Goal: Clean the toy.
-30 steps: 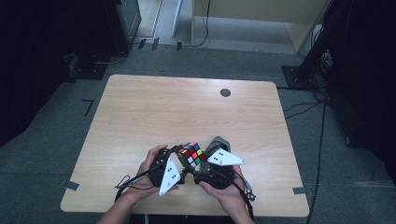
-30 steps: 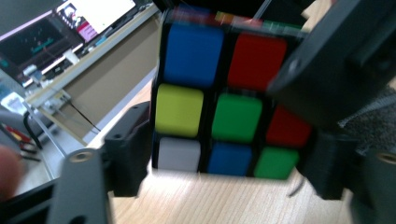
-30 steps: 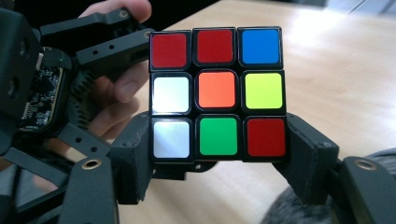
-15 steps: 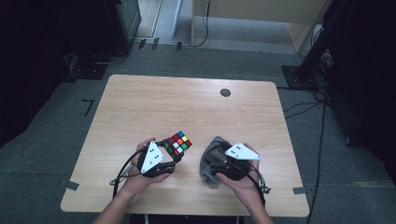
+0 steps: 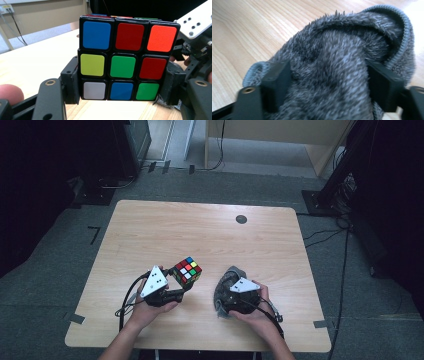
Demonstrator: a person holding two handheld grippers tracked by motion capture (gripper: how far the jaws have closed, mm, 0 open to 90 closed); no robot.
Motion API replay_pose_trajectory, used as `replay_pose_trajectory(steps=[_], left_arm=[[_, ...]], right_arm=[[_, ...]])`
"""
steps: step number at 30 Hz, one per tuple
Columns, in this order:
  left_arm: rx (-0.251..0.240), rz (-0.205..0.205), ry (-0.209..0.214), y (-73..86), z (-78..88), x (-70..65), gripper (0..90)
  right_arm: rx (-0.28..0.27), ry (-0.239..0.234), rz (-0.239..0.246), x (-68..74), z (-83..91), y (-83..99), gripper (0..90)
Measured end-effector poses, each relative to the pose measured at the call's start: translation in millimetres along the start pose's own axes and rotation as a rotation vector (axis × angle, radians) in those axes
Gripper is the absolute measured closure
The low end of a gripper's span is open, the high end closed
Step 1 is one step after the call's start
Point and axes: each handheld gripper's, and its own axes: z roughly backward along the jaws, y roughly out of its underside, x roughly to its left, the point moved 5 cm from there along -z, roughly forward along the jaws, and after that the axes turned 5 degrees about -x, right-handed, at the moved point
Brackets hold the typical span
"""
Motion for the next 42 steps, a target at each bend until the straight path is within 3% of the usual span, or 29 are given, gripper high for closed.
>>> replay_pose_trajectory(steps=[2,5,10,12,13,14,17,19,21,23,26,27,29,31,33,36,40,42], left_arm=[[-0.001,0.001,0.003,-0.1,-0.4,-0.6,33.9],[0.005,-0.005,0.008,0.5,-1.2,-2.2,33.9],[0.007,-0.01,0.01,0.6,-1.9,-4.2,33.9],[0.007,-0.007,0.006,0.5,-1.8,-3.7,33.9],[0.007,-0.008,0.003,0.6,-1.7,-3.4,33.9],[0.007,-0.009,0.001,0.7,-1.7,-2.9,33.9],[0.018,-0.024,0.032,2.4,-2.5,-4.5,33.9],[0.044,-0.076,0.022,5.6,-4.9,-8.0,33.9],[0.065,-0.124,0.017,8.6,-8.0,-13.4,33.9],[0.08,-0.156,0.027,10.7,-11.3,-19.9,34.0],[0.098,-0.205,0.068,13.2,-15.8,-33.5,34.0],[0.1,-0.219,0.078,13.4,-16.6,-37.5,34.0],[0.096,-0.225,0.098,12.1,-17.8,-44.4,34.0],[0.081,-0.234,0.119,9.5,-16.8,-50.0,34.0],[0.058,-0.246,0.135,5.8,-13.8,-54.1,34.0],[0.036,-0.245,0.144,2.4,-10.3,-54.0,34.1],[0.017,-0.226,0.154,-0.2,-7.4,-51.7,34.2],[0.003,-0.212,0.16,-1.6,-6.5,-50.5,34.3]], right_arm=[[-0.005,-0.021,-0.026,-0.9,-0.9,2.0,31.1],[-0.009,-0.046,-0.098,-6.4,-1.8,5.3,30.8],[-0.008,-0.05,-0.11,-7.3,-2.0,5.5,31.3],[-0.011,-0.039,-0.118,-8.9,-1.2,5.6,39.7],[-0.013,-0.019,-0.11,-11.3,0.4,6.0,52.9],[-0.015,-0.008,-0.106,-12.8,2.0,6.2,59.6],[-0.037,0.02,-0.11,-17.5,9.8,2.0,69.5],[-0.096,0.031,-0.118,-18.1,18.9,-7.0,70.0],[-0.215,0.01,-0.164,-15.6,37.1,-26.2,70.1],[-0.323,-0.024,-0.177,-7.7,54.8,-43.4,70.1],[-0.497,-0.119,-0.114,20.7,84.6,-71.8,70.0],[-0.534,-0.156,-0.08,32.7,91.2,-79.2,69.9],[-0.571,-0.179,-0.01,55.4,97.3,-88.4,69.5],[-0.553,-0.207,-0.001,66.1,93.8,-89.2,69.4],[-0.532,-0.202,-0.001,67.1,87.5,-85.6,69.3],[-0.568,-0.236,-0.086,57.0,84.0,-80.3,69.0],[-0.561,-0.175,-0.119,35.1,81.9,-75.2,69.1],[-0.52,-0.098,-0.13,20.8,77.3,-68.3,69.5]])
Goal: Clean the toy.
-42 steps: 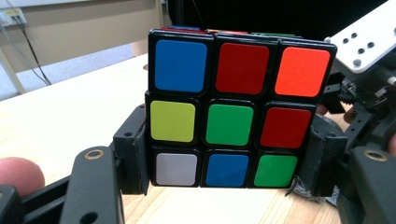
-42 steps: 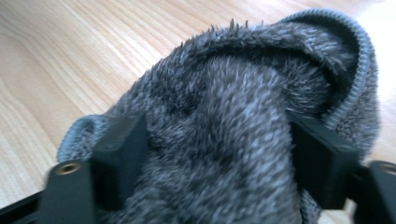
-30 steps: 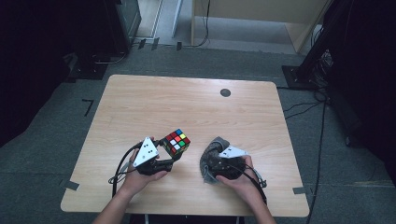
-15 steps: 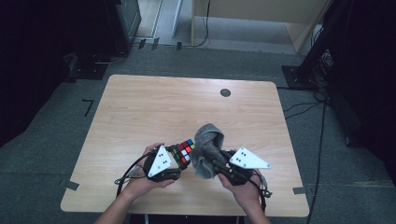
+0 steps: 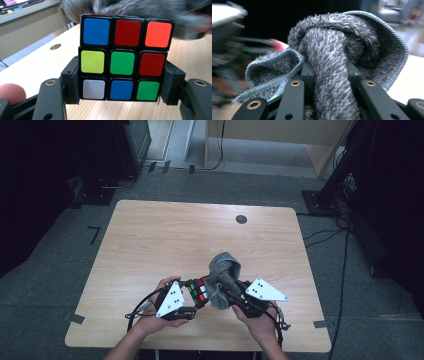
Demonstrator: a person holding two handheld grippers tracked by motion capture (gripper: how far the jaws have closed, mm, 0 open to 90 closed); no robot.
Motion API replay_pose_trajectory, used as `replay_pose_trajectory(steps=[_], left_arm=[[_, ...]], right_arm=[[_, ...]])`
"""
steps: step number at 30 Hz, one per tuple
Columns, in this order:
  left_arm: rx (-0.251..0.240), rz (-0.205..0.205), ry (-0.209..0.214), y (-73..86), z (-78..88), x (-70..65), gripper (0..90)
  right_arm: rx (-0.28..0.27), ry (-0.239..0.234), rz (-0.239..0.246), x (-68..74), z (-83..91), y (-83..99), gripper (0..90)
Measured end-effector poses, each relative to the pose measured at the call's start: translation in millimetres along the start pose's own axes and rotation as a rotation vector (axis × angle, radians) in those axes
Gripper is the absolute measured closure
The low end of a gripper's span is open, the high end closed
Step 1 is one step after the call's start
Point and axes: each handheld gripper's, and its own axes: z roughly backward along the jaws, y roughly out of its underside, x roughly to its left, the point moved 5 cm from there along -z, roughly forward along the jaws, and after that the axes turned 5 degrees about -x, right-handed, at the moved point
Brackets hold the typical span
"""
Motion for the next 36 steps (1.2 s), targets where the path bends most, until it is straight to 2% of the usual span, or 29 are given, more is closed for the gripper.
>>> replay_pose_trajectory(steps=[2,3,4,6,9,12,14,15,17,21,23,25,26,27,28,29,30,31,34,36], left_arm=[[-0.013,0.013,0.004,-1.6,1.0,1.7,34.3],[0.004,0.003,-0.009,-0.3,0.2,2.6,34.3],[0.02,-0.008,-0.021,1.4,-0.6,3.0,34.3],[0.052,-0.023,-0.035,5.8,-3.1,3.2,34.3],[0.052,-0.026,-0.027,5.6,-5.0,0.3,34.3],[0.025,-0.035,-0.004,0.8,-3.9,-5.8,34.3],[0.02,-0.047,0.001,-1.9,-2.4,-7.7,34.3],[0.019,-0.048,0.0,-2.9,-1.5,-7.7,34.4],[0.003,-0.04,0.016,-6.0,1.1,-7.7,34.4],[-0.048,-0.025,0.036,-14.7,6.6,-8.8,34.6],[-0.099,0.004,0.059,-20.2,10.4,-8.4,34.7],[-0.128,0.025,0.066,-25.9,13.8,-6.0,34.7],[-0.118,0.019,0.058,-25.4,13.7,-4.5,34.6],[-0.106,0.021,0.055,-23.0,13.4,-2.8,34.6],[-0.1,0.037,0.057,-18.8,13.2,-0.5,34.6],[-0.102,0.058,0.063,-16.8,13.0,1.1,34.6],[-0.116,0.101,0.086,-15.3,13.3,3.6,34.6],[-0.133,0.126,0.098,-15.7,13.9,4.8,34.6],[-0.22,0.236,0.163,-22.2,18.4,8.5,34.6],[-0.266,0.29,0.191,-25.5,21.7,10.5,34.6]], right_arm=[[0.059,0.099,0.016,-14.4,0.8,6.1,69.6],[0.055,0.123,-0.001,-19.0,2.7,6.1,69.5],[0.024,0.118,-0.04,-20.0,6.1,2.4,69.4],[-0.025,0.085,-0.044,-13.2,9.6,-7.5,69.2],[-0.076,-0.023,0.021,16.6,11.1,-23.4,68.9],[-0.072,-0.095,0.083,42.8,5.3,-26.0,68.9],[-0.055,-0.104,0.073,46.0,2.1,-21.2,68.9],[-0.065,-0.105,0.063,43.8,1.1,-18.9,68.9],[-0.08,-0.1,0.011,36.1,1.8,-15.9,69.0],[-0.098,-0.046,0.015,16.4,5.4,-14.4,69.3],[-0.035,0.034,0.022,1.1,5.4,-9.1,69.8],[0.068,0.141,0.045,-16.5,3.4,2.3,69.9],[0.069,0.159,0.016,-22.6,4.5,5.7,69.8],[0.045,0.152,-0.034,-26.2,6.7,5.5,69.8],[0.012,0.134,-0.085,-26.8,9.3,1.9,69.7],[-0.039,0.107,-0.115,-24.0,12.6,-5.9,69.5],[-0.065,0.086,-0.12,-20.5,14.5,-11.3,69.4],[-0.107,0.048,-0.118,-12.5,17.1,-20.0,69.2],[-0.157,-0.009,-0.109,5.7,18.4,-30.1,69.2],[-0.17,-0.055,-0.131,16.0,15.9,-30.3,69.2]])
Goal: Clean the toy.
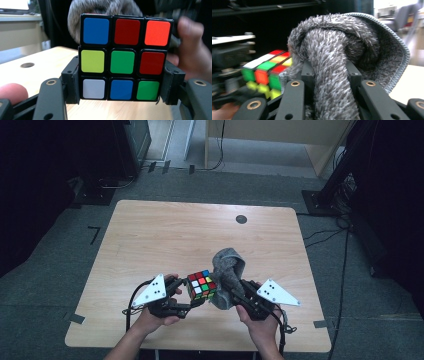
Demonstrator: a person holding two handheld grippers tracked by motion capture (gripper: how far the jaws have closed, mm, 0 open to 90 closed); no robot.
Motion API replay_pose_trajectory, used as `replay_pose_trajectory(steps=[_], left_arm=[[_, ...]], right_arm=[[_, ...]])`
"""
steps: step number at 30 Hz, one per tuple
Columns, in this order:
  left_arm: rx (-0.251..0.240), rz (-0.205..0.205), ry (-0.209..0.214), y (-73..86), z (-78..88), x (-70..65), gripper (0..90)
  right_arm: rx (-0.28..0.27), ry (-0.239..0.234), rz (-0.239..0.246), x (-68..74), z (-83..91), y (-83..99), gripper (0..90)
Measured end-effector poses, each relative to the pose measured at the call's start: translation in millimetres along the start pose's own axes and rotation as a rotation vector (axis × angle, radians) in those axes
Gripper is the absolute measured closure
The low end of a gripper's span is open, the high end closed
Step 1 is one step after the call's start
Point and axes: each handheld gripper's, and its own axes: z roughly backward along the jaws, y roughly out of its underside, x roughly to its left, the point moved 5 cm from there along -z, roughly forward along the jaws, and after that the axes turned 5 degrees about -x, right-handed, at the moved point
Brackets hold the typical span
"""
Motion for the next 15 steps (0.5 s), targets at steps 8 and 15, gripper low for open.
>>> replay_pose_trajectory(steps=[8,15], left_arm=[[-0.077,0.097,0.025,-4.6,5.9,5.3,34.6],[-0.127,0.137,-0.013,-13.0,17.3,17.5,34.7]], right_arm=[[-0.011,-0.107,-0.069,10.6,-5.7,13.6,73.5],[0.366,-0.113,0.204,7.0,-22.6,54.4,73.4]])
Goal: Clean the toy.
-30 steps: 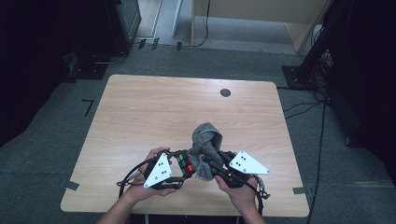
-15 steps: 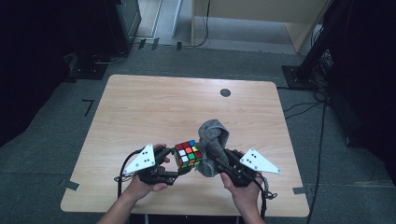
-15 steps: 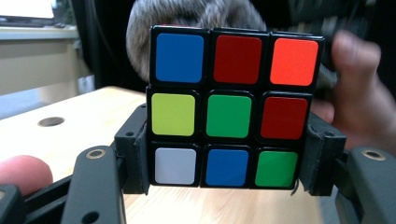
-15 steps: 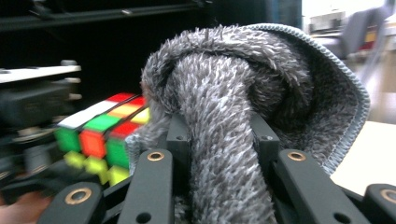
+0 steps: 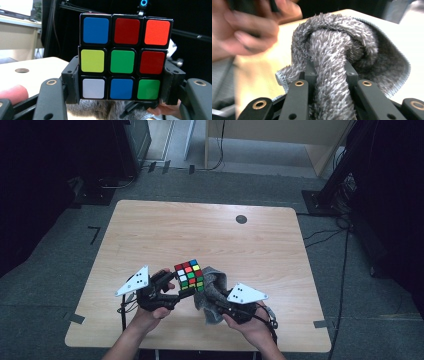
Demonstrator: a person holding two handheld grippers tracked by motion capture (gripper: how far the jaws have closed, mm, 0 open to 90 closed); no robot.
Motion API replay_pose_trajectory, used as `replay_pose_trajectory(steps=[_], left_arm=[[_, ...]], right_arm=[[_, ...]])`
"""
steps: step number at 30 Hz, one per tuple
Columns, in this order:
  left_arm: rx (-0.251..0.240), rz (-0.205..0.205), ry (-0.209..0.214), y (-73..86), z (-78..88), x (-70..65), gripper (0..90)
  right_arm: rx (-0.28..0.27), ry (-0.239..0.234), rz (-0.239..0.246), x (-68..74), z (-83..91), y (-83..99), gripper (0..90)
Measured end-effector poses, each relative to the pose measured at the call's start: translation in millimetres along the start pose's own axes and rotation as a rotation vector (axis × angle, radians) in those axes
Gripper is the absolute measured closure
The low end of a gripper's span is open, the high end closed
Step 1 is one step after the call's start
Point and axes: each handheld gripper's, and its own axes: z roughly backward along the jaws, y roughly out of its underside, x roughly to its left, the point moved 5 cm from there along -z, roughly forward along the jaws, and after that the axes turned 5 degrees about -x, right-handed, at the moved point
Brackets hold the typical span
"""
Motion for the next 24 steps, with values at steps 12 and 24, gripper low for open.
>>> replay_pose_trajectory(steps=[12,24], left_arm=[[0.048,0.016,0.07,9.8,-9.4,-9.2,34.7],[-0.087,0.128,-0.055,-8.1,3.6,8.7,34.5]], right_arm=[[-0.409,0.01,-0.158,2.4,38.9,-47.7,72.9],[-0.032,-0.003,-0.07,11.8,-16.3,10.4,73.9]])
